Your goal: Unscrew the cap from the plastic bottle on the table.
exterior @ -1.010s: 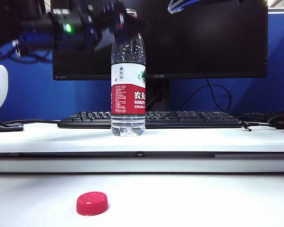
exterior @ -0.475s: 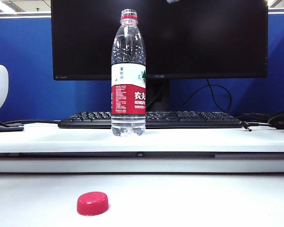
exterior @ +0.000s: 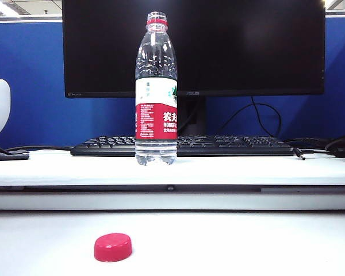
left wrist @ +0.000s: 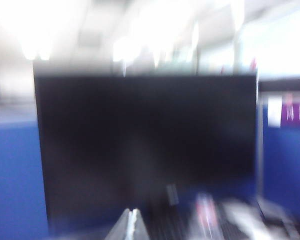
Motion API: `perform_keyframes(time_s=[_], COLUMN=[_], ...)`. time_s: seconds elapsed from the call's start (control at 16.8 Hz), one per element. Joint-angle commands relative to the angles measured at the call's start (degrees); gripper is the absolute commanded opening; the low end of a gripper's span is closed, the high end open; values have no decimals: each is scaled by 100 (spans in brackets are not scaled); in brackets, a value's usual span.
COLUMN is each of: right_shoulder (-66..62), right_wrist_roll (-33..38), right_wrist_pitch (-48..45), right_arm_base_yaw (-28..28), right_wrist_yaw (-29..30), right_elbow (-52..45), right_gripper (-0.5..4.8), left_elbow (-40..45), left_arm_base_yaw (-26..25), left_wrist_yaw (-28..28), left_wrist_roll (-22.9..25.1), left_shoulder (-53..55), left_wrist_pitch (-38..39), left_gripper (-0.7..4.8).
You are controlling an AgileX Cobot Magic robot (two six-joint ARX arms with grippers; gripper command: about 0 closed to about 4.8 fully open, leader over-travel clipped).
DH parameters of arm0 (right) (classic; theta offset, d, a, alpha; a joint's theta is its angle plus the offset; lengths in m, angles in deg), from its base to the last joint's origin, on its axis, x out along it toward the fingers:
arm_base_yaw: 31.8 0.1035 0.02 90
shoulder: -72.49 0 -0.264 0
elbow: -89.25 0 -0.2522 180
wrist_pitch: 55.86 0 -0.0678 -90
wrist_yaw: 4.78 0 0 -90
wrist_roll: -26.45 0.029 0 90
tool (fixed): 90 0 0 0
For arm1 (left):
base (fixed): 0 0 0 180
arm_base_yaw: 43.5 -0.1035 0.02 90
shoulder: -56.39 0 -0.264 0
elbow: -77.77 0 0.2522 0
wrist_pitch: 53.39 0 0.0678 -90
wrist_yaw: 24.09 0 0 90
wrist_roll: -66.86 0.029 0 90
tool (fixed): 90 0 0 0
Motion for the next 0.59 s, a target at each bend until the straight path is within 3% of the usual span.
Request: perform_keyframes(time_s=[0.06, 0.12, 0.3, 0.42, 0.48, 0.59], right_shoulder=[951, 1456, 2717, 3499, 3733, 4229], right_wrist_roll=[330, 485, 632, 629, 629, 538], right_wrist_pitch=[-57, -57, -120, -61, -68, -85], right_arm_base_yaw=[4, 0, 7, -4, -7, -7], right_wrist_yaw=[-431, -662, -809, -1537, -1703, -2441], right_elbow=[-549, -914, -1685, -2096, -2262, -2710], right_gripper=[-8, -8, -8, -8, -8, -7], left_elbow=[33, 68, 170, 525, 807, 1840], left_arm_base_yaw=[0, 4, 0, 2, 2, 2], left_wrist_yaw=[52, 52, 433, 468, 439, 564], left_wrist_roll=[-721, -1060, -1410, -1410, -1357, -1478], left_shoulder=[-612, -826, -824, -824, -824, -798], left_wrist_pitch=[1661, 1921, 2155, 1917, 1635, 120], left_gripper=[-6, -6, -6, -6, -6, -6])
